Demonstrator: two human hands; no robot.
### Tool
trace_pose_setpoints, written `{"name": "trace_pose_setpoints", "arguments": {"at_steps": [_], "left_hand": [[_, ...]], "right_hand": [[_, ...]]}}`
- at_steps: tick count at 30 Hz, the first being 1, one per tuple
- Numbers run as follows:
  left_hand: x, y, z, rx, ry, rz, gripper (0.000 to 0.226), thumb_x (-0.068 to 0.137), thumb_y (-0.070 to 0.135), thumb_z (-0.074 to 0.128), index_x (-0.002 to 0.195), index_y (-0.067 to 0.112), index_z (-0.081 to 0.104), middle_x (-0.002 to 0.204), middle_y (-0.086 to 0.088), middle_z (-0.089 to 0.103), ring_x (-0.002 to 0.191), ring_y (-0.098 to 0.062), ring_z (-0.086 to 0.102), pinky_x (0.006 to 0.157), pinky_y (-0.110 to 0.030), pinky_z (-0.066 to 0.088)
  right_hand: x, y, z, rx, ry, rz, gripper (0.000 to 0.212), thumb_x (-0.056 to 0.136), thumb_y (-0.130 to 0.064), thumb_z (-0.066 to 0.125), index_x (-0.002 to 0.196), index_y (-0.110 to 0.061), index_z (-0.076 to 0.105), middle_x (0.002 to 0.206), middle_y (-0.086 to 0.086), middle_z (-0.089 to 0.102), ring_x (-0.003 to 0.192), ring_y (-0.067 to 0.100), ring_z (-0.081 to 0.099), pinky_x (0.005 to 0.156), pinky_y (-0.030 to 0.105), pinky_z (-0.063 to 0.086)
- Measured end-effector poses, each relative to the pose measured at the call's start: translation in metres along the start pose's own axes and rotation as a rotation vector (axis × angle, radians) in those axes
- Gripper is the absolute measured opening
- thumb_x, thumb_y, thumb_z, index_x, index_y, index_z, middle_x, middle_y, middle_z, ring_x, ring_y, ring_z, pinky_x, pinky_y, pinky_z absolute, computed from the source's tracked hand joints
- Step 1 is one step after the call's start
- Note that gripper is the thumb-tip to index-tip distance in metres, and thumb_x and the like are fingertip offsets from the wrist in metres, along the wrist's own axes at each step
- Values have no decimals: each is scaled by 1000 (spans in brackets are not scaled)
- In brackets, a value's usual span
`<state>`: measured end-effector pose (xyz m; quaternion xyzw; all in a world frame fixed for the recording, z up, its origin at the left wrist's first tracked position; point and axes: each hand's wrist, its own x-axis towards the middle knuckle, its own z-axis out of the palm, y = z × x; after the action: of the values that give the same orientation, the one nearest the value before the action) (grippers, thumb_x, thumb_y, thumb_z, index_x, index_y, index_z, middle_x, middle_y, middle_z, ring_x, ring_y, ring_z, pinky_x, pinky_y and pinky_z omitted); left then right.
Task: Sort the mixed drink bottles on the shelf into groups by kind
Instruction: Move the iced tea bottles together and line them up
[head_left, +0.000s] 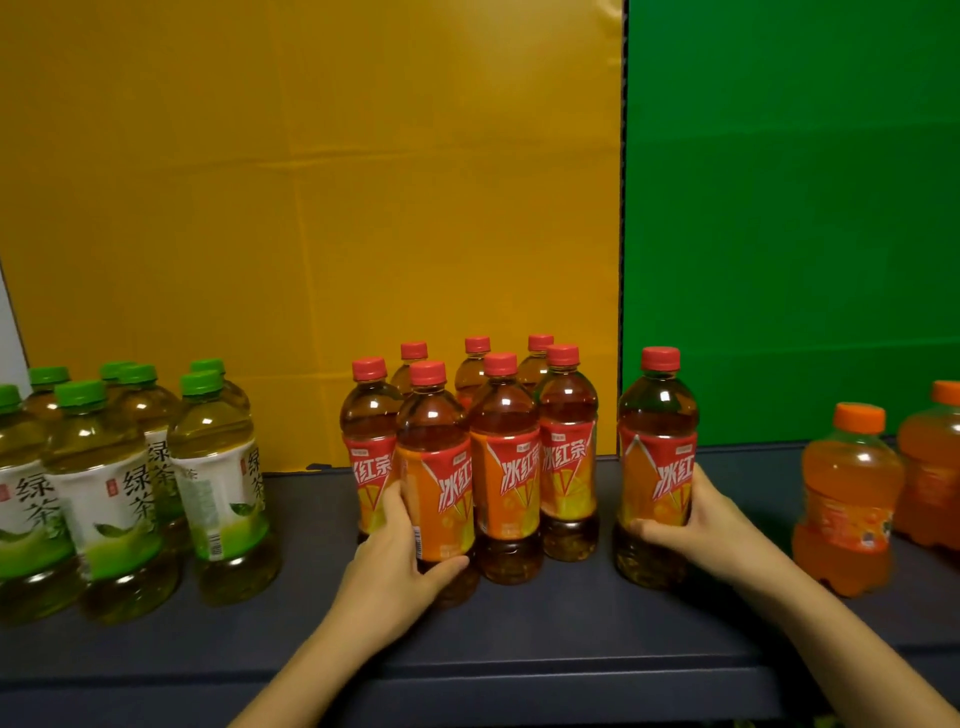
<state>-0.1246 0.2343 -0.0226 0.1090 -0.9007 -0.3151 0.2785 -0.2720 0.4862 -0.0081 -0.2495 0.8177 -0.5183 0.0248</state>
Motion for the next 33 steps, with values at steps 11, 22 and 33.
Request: {"name": "trace_pose_setpoints", "arguments": {"at_steps": [11,22,33], "left_hand": [[12,27,26,-155,340,0,133,45,46,85,142,24,-3,147,-6,27,135,-20,31,105,-33,31],[21,19,20,-174,271,7,130,44,58,75,143,27,-4,146,-1,28,133,-16,33,108,-40,36],[7,12,0,-257,250,69,72,63,51,71,126,33,40,118,17,55,105,0,56,84,-16,45]], "right_hand": [[40,1,0,196,-179,1,78,66,-14,78,128,-29,33,120,3,58,111,20,57,101,45,44],[48,5,-2,219,-264,-33,58,65,-8,77,112,-27,47,105,-3,63,98,11,60,86,29,49],[44,1,-4,299,-199,-40,117,48,-24,84,142,-24,14,132,2,45,115,18,48,98,36,42]]}}
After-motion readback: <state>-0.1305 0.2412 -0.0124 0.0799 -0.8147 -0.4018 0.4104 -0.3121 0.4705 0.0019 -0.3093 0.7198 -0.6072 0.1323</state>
